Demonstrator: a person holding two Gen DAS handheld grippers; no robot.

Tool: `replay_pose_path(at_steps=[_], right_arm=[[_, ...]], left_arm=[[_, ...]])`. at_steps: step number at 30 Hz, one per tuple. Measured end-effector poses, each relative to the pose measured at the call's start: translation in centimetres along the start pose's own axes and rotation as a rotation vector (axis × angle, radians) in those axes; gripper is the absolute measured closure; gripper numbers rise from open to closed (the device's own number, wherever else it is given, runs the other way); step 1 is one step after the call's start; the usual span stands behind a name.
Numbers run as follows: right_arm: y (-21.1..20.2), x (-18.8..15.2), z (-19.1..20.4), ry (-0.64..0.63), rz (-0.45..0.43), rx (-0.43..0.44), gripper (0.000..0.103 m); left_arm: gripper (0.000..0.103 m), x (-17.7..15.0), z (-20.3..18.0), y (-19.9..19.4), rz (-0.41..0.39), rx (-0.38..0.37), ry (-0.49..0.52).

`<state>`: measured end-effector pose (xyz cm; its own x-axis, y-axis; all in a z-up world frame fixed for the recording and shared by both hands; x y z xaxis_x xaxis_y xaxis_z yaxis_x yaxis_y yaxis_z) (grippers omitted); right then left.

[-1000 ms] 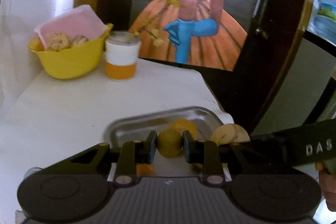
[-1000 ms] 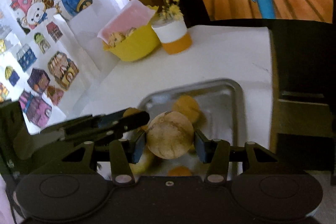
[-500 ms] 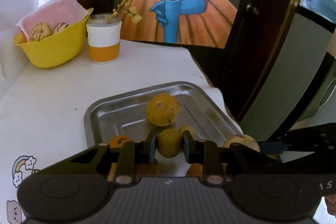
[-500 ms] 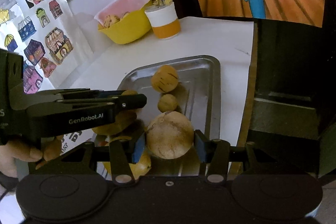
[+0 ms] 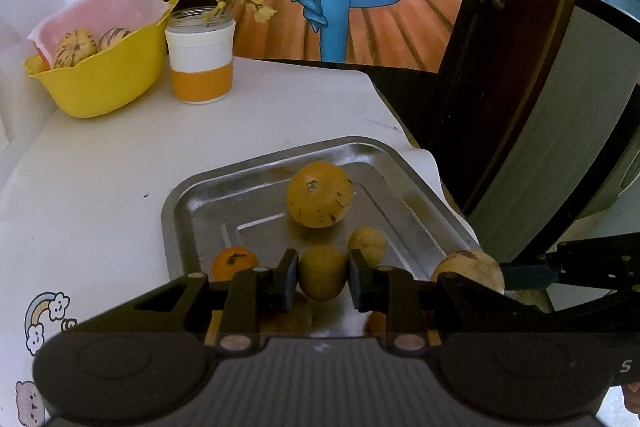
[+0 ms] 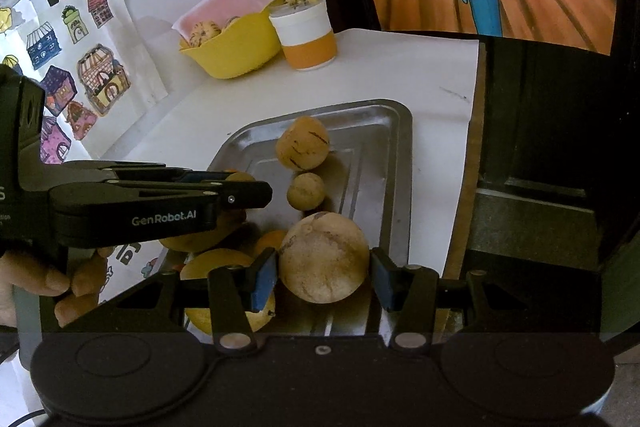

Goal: Organize fruits
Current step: 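Carry both brown fruits over the steel tray, then lower both brown fruits into the tray and open both tools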

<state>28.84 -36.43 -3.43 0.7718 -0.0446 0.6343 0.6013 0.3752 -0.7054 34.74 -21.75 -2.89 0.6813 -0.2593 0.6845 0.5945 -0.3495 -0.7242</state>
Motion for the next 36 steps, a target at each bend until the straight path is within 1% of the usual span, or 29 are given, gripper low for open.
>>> replay_pose_path(at_steps=[6, 12, 13, 15, 19, 21, 23, 27, 32, 34, 36], right_arm=[[0.1, 0.0, 0.2, 0.001, 0.002, -0.002, 0.050], [-0.2, 0.2, 0.2, -0.005, -0.025, -0.006, 0.049], [-0.3, 0.2, 0.2, -0.010, -0.030, -0.008, 0.049], [-0.4, 0.3, 0.1, -0.011, -0.036, -0.008, 0.048], [-0.8, 0.3, 0.4, -0.010, -0.046, -0.006, 0.042], [-1.2, 0.3, 0.6, -0.006, -0.056, -0.003, 0.039], [-1.7, 0.4, 1.0, -0.007, -0.070, -0.004, 0.036], [-3.0, 1.1, 2.1, -0.022, -0.109, -0.009, 0.030], [-4.8, 2.1, 4.2, -0.059, -0.154, -0.004, 0.028], [-5.5, 2.3, 5.0, -0.069, -0.169, -0.002, 0.018], [-6.3, 2.4, 5.9, -0.089, -0.187, -0.005, 0.017]], left_arm=[[0.074, 0.1, 0.1, 0.0, -0.003, 0.000, -0.010], [0.066, 0.1, 0.2, -0.1, -0.009, -0.006, -0.019], [0.062, 0.2, 0.2, -0.1, -0.010, -0.008, -0.020], [0.050, 0.2, 0.2, -0.3, -0.017, -0.008, -0.022], [0.043, 0.5, 0.2, -1.1, -0.043, -0.015, -0.031], [0.035, 0.7, 0.3, -1.8, -0.062, -0.017, -0.042], [0.030, 1.0, 0.4, -2.6, -0.086, -0.016, -0.051], [0.025, 1.5, 0.8, -4.5, -0.129, -0.012, -0.065], [0.020, 2.0, 1.7, -7.2, -0.180, 0.002, -0.089], [0.018, 1.9, 2.0, -8.2, -0.195, 0.011, -0.090], [0.014, 1.8, 2.3, -9.2, -0.212, 0.026, -0.090]])
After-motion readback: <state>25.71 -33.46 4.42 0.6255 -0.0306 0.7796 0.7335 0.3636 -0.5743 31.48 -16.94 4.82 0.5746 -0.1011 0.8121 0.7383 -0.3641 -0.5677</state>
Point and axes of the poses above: each gripper's, at about its wrist camera, not at the fingertips, and y roughly the way its jaws point, z to its left, x to its top, the point moved 6 cm from there along y, roughly the way its jaws point, and after that the axes turned 3 degrees about x, right-handed, at the moved point
